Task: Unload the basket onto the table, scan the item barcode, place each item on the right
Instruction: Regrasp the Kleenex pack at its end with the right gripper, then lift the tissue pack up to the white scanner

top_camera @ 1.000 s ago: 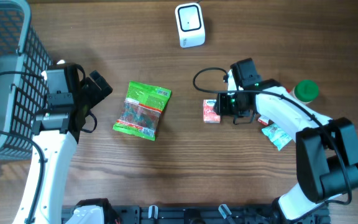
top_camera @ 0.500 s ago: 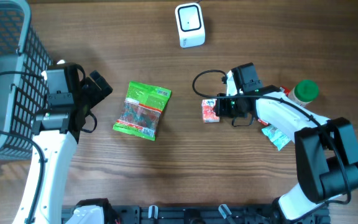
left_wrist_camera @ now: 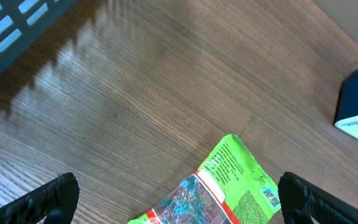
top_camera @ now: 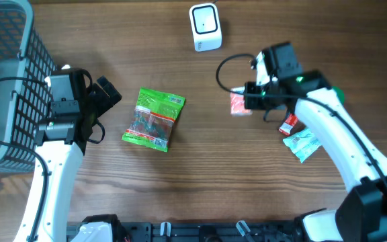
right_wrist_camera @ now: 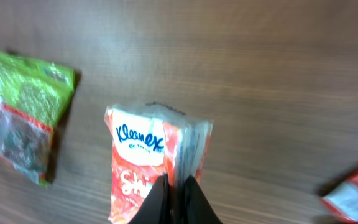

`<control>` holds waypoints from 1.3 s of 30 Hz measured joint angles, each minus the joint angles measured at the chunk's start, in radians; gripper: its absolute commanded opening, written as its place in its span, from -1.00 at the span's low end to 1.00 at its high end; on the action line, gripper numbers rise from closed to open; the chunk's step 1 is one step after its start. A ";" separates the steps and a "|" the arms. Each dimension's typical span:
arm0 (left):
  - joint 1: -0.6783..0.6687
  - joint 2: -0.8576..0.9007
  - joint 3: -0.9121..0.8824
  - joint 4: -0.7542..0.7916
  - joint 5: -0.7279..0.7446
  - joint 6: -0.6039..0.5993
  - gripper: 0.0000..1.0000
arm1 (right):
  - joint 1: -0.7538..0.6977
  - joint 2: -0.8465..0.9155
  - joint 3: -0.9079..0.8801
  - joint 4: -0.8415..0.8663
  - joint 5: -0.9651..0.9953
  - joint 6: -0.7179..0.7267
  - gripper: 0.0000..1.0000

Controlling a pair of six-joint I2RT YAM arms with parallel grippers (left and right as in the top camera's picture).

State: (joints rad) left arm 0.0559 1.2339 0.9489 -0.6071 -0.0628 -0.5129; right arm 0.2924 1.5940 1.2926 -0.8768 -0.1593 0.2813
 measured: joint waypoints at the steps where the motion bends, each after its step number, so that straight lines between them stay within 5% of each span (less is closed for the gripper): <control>1: 0.000 0.000 0.000 0.000 0.000 0.000 1.00 | 0.000 0.000 0.047 -0.039 0.020 -0.004 -0.91; 7: 0.000 0.000 0.000 0.000 0.000 0.000 1.00 | -0.001 0.009 0.393 -0.259 0.111 -0.025 -0.91; 16: 0.000 0.000 0.000 0.000 0.000 0.000 1.00 | -0.001 0.251 1.039 -0.528 0.213 -0.053 -0.91; 39: 0.000 0.000 0.000 0.000 0.000 0.000 1.00 | 0.245 0.776 1.055 0.074 0.748 -0.382 -0.91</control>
State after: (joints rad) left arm 0.0559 1.2339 0.9489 -0.6075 -0.0628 -0.5129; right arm 0.5373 2.3699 2.3478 -0.8032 0.5892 -0.1005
